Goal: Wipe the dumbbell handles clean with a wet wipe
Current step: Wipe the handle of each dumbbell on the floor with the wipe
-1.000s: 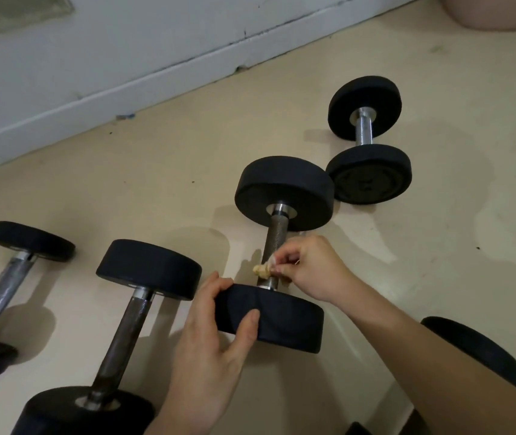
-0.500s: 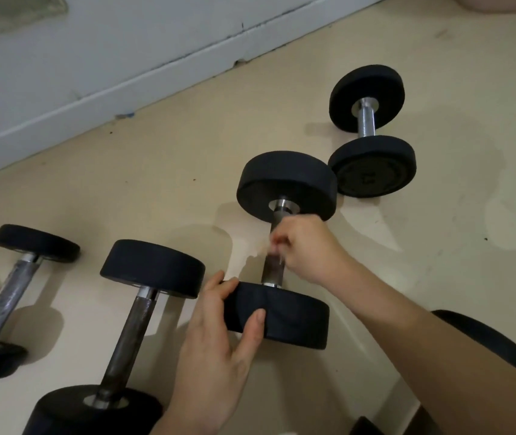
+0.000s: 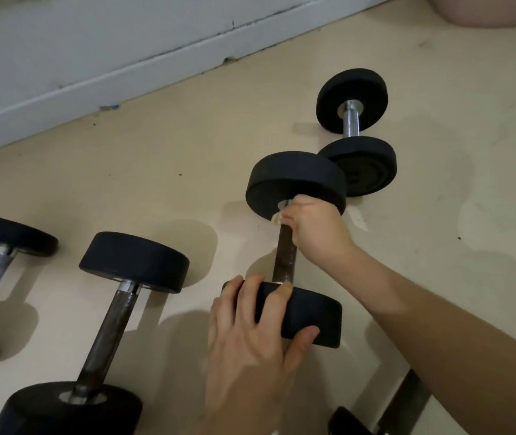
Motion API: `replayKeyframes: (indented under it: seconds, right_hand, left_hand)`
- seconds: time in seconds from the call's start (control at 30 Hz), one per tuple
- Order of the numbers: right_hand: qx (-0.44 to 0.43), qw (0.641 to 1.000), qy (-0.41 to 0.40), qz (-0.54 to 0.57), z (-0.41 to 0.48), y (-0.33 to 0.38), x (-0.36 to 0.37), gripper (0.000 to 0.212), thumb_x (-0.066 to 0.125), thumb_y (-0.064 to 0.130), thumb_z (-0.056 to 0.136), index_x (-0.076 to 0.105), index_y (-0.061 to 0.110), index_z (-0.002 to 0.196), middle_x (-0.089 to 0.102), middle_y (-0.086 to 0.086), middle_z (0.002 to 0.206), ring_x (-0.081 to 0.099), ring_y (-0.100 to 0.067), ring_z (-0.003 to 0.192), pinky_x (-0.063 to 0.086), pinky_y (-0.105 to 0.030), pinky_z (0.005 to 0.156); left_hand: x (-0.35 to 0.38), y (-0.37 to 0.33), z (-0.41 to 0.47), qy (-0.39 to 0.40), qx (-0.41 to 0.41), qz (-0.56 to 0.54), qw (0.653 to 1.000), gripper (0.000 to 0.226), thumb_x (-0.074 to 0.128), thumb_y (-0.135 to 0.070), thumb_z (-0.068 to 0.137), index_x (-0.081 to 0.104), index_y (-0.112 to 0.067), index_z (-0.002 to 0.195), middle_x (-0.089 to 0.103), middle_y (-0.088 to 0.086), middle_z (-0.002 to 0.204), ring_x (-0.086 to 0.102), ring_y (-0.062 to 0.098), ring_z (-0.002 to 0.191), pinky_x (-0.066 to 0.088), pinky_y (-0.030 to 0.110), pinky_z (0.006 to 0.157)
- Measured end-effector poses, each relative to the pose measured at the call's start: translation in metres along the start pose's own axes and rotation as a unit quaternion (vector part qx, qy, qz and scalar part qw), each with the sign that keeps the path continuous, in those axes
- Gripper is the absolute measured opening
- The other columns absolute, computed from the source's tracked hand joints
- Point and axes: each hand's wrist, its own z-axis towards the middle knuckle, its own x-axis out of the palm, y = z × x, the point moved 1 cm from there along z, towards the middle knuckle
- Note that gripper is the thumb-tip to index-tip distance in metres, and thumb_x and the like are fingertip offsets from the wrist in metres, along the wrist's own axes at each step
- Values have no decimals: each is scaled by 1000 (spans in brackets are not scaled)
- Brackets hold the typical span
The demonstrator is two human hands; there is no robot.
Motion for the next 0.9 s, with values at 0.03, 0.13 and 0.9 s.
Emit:
replayKeyframes:
  seconds: [0.03,0.13,0.9]
  right_hand:
    - [-11,1000,1,15,-6,1,-1,17,60,6,85,71,8,98,66,-10,102,60,-24,95,48,-36,86]
    - [-76,995,62,31,-41,10,-11,7,71,5,78,74,5,85,70,-9,88,65,-21,86,47,-26,81]
    - [26,994,-29,97,-39,-35,-22,13,62,6,86,74,5,88,64,-7,94,60,-18,87,45,-23,80]
  left_hand:
    - [0,0,-1,8,15,1,1000,49,46,-62,83,49,-30,120,54,6,127,48,33,118,50,51,88]
    - [-4,-7,3,14,36,-13,999,48,49,-62,80,51,-36,121,54,-3,127,45,25,116,50,46,81]
    - [11,-22,4,36,141,-89,985,45,62,-32,78,55,-34,123,57,-6,129,48,16,114,53,44,81]
